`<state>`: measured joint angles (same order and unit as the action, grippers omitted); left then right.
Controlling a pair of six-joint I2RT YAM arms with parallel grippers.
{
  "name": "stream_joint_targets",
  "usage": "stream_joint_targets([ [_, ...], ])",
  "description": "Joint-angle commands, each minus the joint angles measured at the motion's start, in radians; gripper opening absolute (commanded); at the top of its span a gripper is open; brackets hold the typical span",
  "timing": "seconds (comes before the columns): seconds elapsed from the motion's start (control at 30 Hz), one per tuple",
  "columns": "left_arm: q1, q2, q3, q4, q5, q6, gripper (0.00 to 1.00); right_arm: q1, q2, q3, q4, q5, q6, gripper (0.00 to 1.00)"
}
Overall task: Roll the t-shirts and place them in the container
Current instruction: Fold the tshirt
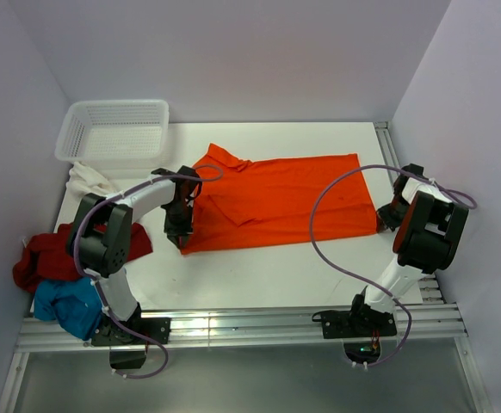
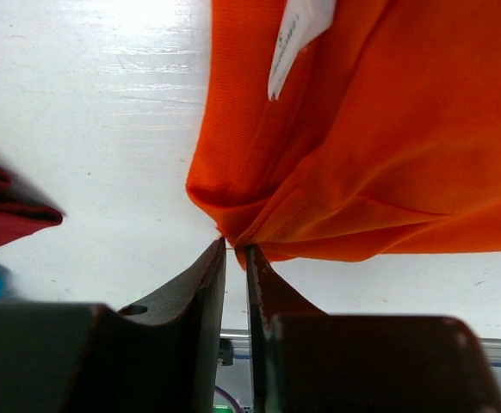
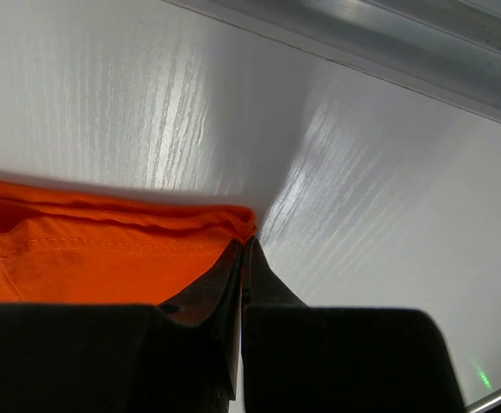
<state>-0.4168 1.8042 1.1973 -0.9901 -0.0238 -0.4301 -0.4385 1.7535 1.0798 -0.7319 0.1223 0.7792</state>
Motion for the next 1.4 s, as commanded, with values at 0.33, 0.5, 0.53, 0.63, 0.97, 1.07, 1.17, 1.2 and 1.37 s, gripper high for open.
stream_joint_targets([
  [0.33,-0.004,-0.054,-0.013,-0.012,-0.021,0.001,0.26,-0.045,-0.028,0.032,-0.031,0.082,-0.014,0.00],
  [0.5,0.013,-0.135,0.030,-0.007,0.033,0.022,0.49,-0.049,-0.035,0.026,-0.023,0.066,-0.023,0.00],
  [0.53,0.024,-0.147,0.031,-0.002,0.048,0.028,0.50,-0.048,-0.037,0.022,-0.018,0.050,-0.027,0.00],
  [0.63,0.041,-0.201,0.012,0.040,0.142,0.048,0.54,-0.048,-0.054,0.000,-0.005,0.024,-0.035,0.14],
  [0.97,0.047,-0.316,-0.113,0.200,0.341,-0.048,0.70,-0.046,-0.225,-0.023,-0.053,-0.061,-0.037,0.59],
  [1.07,0.047,-0.316,-0.134,0.246,0.387,-0.084,0.70,-0.023,-0.299,-0.023,-0.086,-0.110,-0.017,0.58],
  [1.17,0.047,-0.301,-0.154,0.249,0.386,-0.099,0.68,0.009,-0.363,-0.017,-0.103,-0.154,-0.003,0.58],
  [1.2,0.047,-0.299,-0.160,0.249,0.368,-0.098,0.67,0.038,-0.380,-0.021,-0.084,-0.200,-0.014,0.58],
  [1.37,0.049,-0.299,-0.170,0.255,0.344,-0.111,0.67,0.242,-0.367,0.014,0.012,-0.342,-0.064,0.57],
])
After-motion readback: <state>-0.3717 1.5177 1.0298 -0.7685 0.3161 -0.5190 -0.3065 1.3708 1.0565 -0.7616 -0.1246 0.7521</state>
